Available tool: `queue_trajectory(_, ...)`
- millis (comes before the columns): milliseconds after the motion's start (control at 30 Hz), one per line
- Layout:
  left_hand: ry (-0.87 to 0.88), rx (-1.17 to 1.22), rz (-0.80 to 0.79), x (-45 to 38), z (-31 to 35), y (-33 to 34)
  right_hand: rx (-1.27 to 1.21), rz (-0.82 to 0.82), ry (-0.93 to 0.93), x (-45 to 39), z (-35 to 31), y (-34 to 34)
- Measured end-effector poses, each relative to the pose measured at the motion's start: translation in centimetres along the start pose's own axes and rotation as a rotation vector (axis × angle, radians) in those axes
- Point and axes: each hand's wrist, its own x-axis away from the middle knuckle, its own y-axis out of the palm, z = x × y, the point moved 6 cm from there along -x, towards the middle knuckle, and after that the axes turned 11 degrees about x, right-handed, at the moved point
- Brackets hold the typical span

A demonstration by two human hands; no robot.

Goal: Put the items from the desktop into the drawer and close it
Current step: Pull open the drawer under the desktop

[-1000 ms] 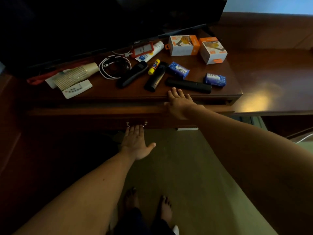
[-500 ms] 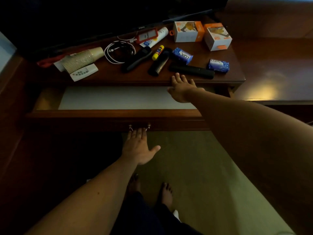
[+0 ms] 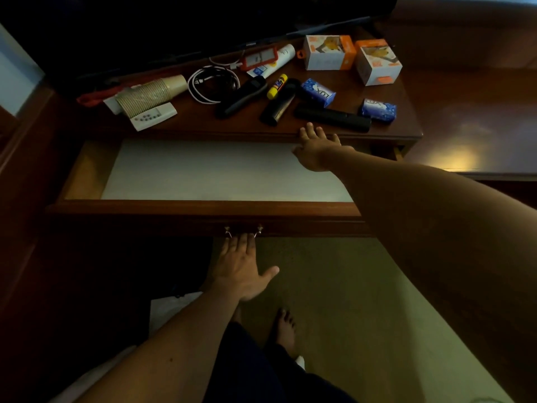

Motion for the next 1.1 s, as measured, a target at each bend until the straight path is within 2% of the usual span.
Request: queue_trajectory(1100,0.008,0.041,-0.042,6.4,0.0,3.3,0.001,-0.036,0.035,0.8,0.2,-0.1)
